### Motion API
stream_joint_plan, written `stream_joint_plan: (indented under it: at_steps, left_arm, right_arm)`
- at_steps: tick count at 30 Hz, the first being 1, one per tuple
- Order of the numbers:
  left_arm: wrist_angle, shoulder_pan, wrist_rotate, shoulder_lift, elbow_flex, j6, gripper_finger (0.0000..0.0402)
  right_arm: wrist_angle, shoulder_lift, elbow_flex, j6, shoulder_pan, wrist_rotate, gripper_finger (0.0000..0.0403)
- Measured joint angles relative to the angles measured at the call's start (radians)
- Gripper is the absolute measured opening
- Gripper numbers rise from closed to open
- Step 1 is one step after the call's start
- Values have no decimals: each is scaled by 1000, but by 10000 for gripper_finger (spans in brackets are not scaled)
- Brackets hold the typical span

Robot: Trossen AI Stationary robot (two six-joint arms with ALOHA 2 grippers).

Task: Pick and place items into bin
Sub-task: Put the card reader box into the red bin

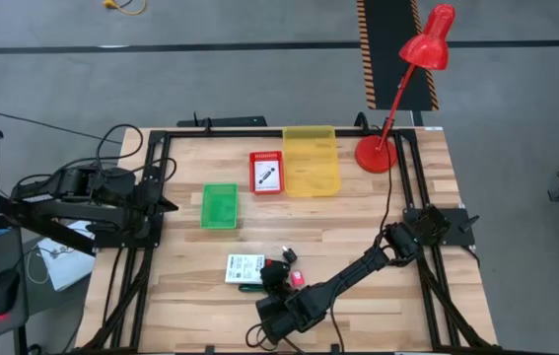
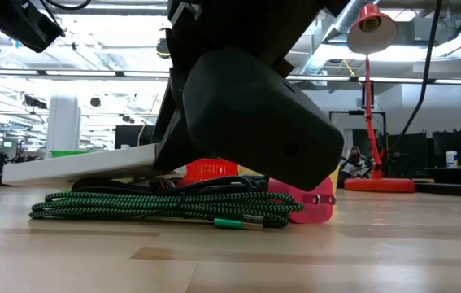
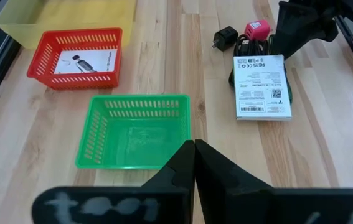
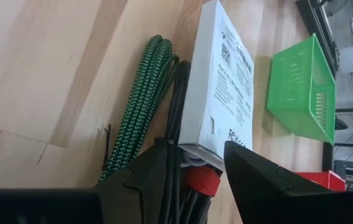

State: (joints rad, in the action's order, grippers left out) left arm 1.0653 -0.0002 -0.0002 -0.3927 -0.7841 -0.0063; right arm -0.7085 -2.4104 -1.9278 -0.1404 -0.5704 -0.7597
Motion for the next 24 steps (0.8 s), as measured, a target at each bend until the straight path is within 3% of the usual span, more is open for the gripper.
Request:
stream_joint_plan:
  at_steps: [24]
  left_arm:
    - [0,0,0,0,0,-1,0]
  right_arm:
    - [75,0,34,-44,30,51,141]
